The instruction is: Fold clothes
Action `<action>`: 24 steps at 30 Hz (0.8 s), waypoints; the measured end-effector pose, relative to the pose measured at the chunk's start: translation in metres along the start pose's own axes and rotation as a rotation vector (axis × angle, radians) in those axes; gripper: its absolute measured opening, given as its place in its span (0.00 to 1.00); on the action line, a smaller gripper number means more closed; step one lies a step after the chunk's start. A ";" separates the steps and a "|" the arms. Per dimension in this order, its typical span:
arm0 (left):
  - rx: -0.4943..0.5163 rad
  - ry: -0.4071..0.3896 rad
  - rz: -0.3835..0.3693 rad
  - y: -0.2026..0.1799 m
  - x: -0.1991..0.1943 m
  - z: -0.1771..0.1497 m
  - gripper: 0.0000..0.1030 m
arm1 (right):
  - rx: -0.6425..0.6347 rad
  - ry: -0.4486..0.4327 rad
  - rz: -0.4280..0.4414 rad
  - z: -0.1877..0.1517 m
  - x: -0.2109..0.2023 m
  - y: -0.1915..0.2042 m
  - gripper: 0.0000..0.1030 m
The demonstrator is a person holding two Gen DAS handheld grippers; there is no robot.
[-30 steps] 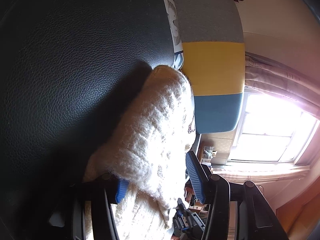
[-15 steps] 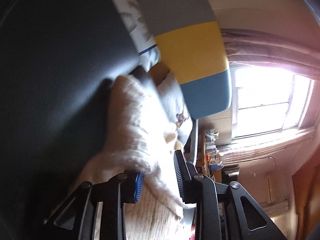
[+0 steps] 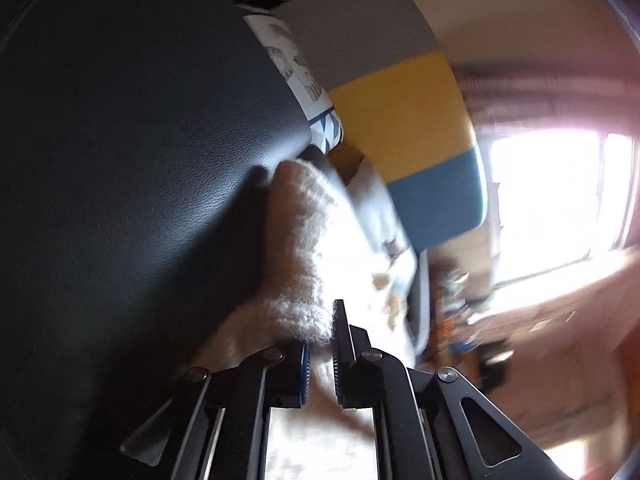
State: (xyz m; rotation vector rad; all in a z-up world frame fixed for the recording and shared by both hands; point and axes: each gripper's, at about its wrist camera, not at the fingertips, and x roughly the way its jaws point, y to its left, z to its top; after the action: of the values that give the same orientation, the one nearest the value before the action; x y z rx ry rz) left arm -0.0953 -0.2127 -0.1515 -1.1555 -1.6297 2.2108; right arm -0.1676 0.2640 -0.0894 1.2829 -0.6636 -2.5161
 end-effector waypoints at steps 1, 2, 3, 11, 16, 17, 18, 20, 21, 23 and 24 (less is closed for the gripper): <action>0.025 0.019 0.026 0.002 -0.001 -0.003 0.08 | -0.010 0.021 -0.015 -0.002 0.004 -0.001 0.13; 0.050 0.039 0.051 0.004 -0.002 -0.006 0.08 | -0.017 0.038 -0.027 -0.004 0.008 -0.002 0.13; 0.069 0.058 0.067 0.006 -0.004 -0.009 0.11 | -0.012 0.036 -0.019 -0.004 0.008 -0.004 0.13; 0.146 0.049 0.030 -0.008 -0.035 0.050 0.51 | -0.033 0.022 0.011 -0.006 0.013 -0.005 0.11; 0.139 0.174 0.052 -0.017 0.016 0.095 0.55 | -0.036 0.009 0.039 -0.008 0.013 -0.008 0.11; 0.137 0.200 0.065 -0.020 0.028 0.101 0.55 | -0.035 0.009 0.042 -0.008 0.013 -0.009 0.11; 0.136 0.222 0.074 -0.023 0.040 0.107 0.55 | -0.035 0.009 0.046 -0.007 0.013 -0.009 0.11; 0.152 0.233 0.045 -0.038 0.054 0.118 0.55 | -0.041 0.013 0.045 -0.007 0.013 -0.008 0.11; 0.157 0.241 0.008 -0.040 0.057 0.119 0.54 | -0.049 0.017 0.037 -0.006 0.013 -0.006 0.11; 0.211 0.245 -0.005 -0.046 0.062 0.117 0.34 | -0.101 0.016 -0.020 -0.004 0.011 0.003 0.11; 0.277 0.233 0.014 -0.056 0.063 0.115 0.11 | -0.130 0.011 -0.053 -0.003 0.010 0.008 0.11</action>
State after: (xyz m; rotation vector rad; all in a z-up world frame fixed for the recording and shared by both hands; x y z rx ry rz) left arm -0.2317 -0.2423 -0.1208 -1.2878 -1.1862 2.1299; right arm -0.1708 0.2520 -0.0935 1.2841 -0.4609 -2.5458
